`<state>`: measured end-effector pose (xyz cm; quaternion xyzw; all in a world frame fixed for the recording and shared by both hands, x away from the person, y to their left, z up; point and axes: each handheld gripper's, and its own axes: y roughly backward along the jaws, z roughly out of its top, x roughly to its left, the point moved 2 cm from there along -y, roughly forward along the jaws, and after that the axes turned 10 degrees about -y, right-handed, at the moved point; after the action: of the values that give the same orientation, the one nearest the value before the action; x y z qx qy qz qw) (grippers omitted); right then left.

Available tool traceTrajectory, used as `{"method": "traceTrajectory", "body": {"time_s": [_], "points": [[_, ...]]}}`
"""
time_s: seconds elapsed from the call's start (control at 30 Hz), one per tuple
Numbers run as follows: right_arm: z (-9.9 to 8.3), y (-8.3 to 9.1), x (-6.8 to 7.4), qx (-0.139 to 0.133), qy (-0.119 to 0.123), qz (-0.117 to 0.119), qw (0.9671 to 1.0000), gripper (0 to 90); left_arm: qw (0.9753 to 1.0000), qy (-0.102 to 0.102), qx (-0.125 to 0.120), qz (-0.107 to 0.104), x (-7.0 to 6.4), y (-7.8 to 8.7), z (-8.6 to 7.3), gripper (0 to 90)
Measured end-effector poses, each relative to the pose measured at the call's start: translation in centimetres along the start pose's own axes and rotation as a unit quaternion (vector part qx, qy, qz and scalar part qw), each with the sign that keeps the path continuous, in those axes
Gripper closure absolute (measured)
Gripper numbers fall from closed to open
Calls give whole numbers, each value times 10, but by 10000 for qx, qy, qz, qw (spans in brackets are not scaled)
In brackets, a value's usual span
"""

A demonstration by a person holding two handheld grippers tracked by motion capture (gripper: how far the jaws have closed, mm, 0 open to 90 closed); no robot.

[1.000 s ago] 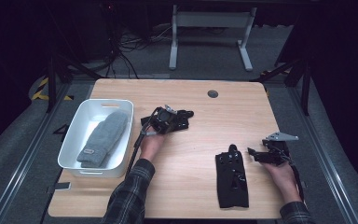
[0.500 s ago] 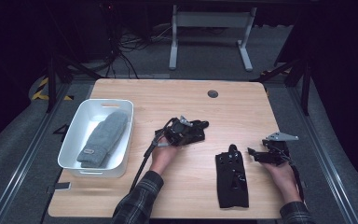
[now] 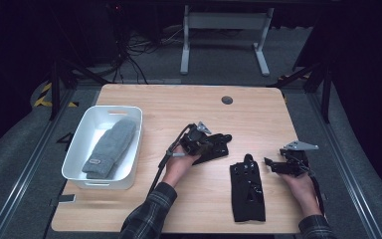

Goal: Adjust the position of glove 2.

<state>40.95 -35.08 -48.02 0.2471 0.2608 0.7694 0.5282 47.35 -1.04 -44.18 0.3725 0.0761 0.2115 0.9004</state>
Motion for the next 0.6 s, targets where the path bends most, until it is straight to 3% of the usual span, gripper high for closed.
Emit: {"method": "traceTrajectory", "body": {"time_s": [0.07, 0.2, 0.4, 0.6], "points": [[0, 0, 0, 1, 0, 0, 10000, 219, 9999, 62, -5, 130, 14, 6, 3, 900], [0, 0, 0, 0, -1, 1, 10000, 218, 9997, 145, 28, 190, 27, 6, 4, 900], [0, 0, 0, 0, 0, 1, 10000, 219, 9994, 188, 220, 168, 32, -6, -2, 900], [0, 0, 0, 6, -2, 5, 10000, 219, 9980, 145, 592, 145, 32, -25, -10, 900]]}}
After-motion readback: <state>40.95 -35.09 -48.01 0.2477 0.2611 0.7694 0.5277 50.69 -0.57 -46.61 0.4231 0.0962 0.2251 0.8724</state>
